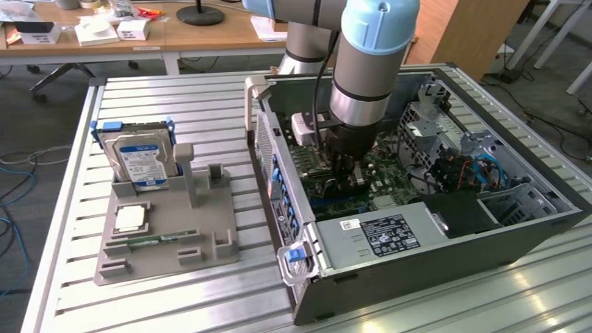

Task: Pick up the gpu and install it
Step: 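Insert the gpu into the slot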

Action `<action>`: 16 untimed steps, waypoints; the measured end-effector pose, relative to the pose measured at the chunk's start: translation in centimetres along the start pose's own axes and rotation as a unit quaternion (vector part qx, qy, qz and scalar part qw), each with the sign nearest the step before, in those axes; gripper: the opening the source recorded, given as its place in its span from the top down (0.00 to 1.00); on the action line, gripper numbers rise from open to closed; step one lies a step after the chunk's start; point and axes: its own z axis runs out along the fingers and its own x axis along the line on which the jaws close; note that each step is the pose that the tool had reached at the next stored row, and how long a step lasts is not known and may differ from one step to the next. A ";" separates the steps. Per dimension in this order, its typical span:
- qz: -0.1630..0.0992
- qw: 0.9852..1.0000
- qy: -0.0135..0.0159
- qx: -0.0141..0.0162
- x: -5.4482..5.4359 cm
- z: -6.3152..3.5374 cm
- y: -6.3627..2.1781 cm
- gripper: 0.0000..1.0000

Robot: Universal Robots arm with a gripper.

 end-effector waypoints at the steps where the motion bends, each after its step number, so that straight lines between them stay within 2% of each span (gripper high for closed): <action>1: 0.000 1.000 0.000 0.000 0.0 0.00 0.00 0.74; 16: 0.000 1.000 0.000 0.000 0.0 0.09 0.04 0.74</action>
